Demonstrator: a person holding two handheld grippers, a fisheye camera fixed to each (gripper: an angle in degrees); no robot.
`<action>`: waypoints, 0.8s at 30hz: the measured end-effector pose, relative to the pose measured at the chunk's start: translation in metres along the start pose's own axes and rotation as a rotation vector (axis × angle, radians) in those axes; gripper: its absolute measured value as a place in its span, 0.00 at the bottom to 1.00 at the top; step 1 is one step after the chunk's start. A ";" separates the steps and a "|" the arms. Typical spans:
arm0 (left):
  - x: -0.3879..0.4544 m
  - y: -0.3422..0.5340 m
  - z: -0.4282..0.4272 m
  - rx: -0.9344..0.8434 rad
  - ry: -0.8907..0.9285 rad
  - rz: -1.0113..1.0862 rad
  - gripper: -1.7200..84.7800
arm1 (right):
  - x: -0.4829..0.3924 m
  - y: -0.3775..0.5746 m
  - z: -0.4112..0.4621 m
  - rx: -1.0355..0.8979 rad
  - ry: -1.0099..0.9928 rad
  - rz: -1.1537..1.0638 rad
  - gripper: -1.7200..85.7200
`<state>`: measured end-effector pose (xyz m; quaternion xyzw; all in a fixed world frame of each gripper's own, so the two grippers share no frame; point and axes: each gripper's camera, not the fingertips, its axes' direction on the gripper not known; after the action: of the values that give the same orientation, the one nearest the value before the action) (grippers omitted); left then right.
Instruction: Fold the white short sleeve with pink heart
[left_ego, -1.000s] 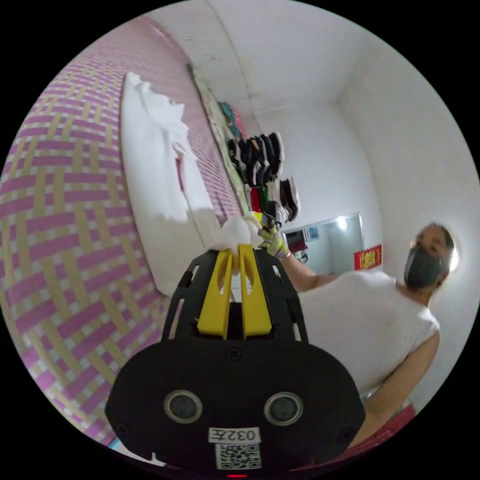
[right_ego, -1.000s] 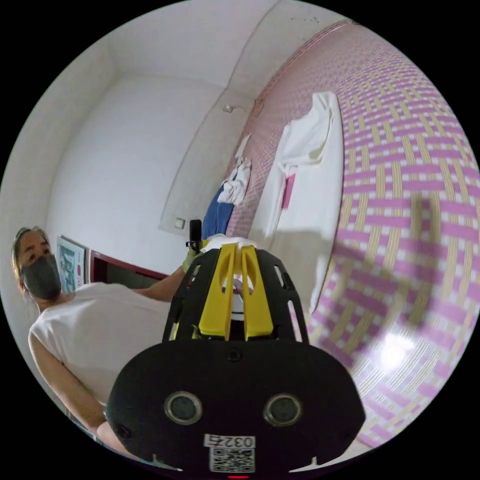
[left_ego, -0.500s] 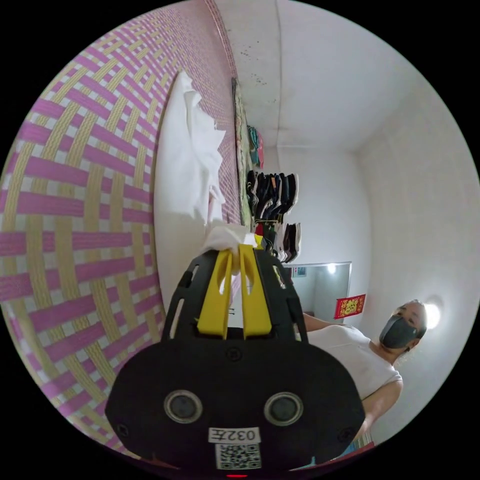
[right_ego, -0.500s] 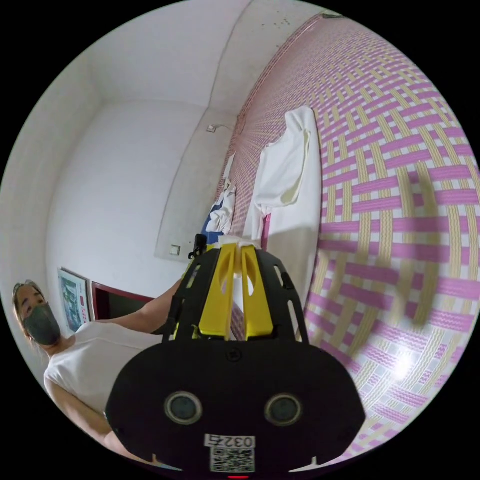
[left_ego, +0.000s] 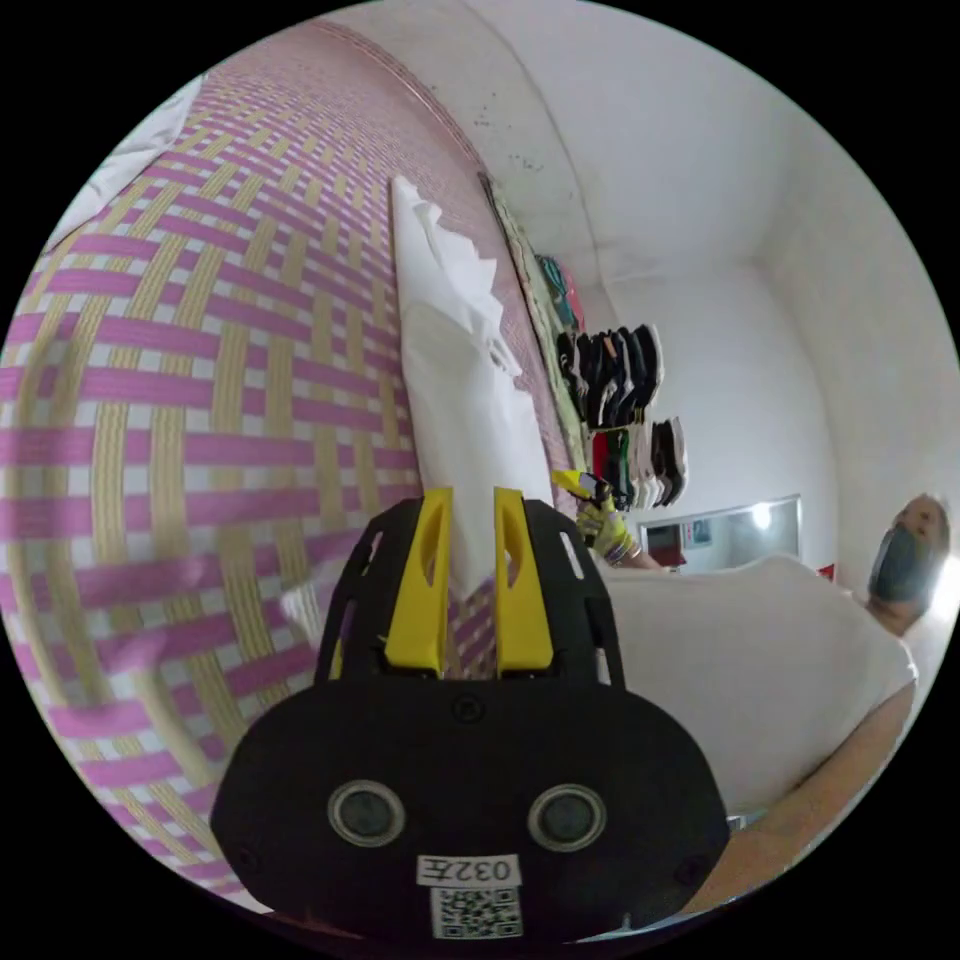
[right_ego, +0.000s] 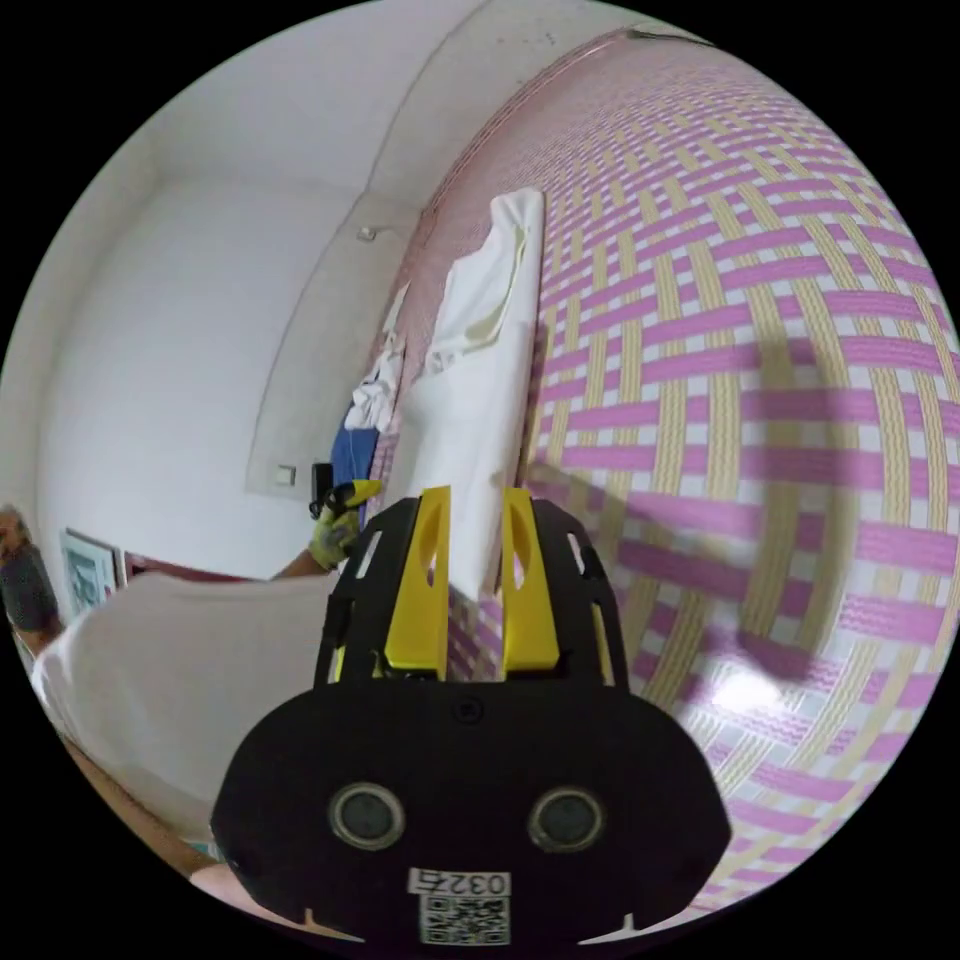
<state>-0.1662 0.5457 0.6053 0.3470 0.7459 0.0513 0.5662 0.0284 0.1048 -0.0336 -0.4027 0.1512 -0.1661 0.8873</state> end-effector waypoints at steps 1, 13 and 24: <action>0.014 0.011 0.003 -0.013 -0.033 0.026 0.07 | -0.012 0.012 0.007 -0.036 0.026 -0.044 0.11; 0.117 0.051 0.053 -0.106 -0.333 0.166 0.11 | -0.105 0.066 0.083 -0.227 0.350 -0.338 0.11; 0.202 0.079 0.093 -0.136 -0.736 0.532 0.09 | -0.166 0.104 0.131 -0.167 0.636 -0.587 0.09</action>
<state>-0.0723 0.6919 0.4465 0.4837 0.3748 0.1172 0.7822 -0.0501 0.3253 -0.0082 -0.4278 0.3088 -0.5142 0.6762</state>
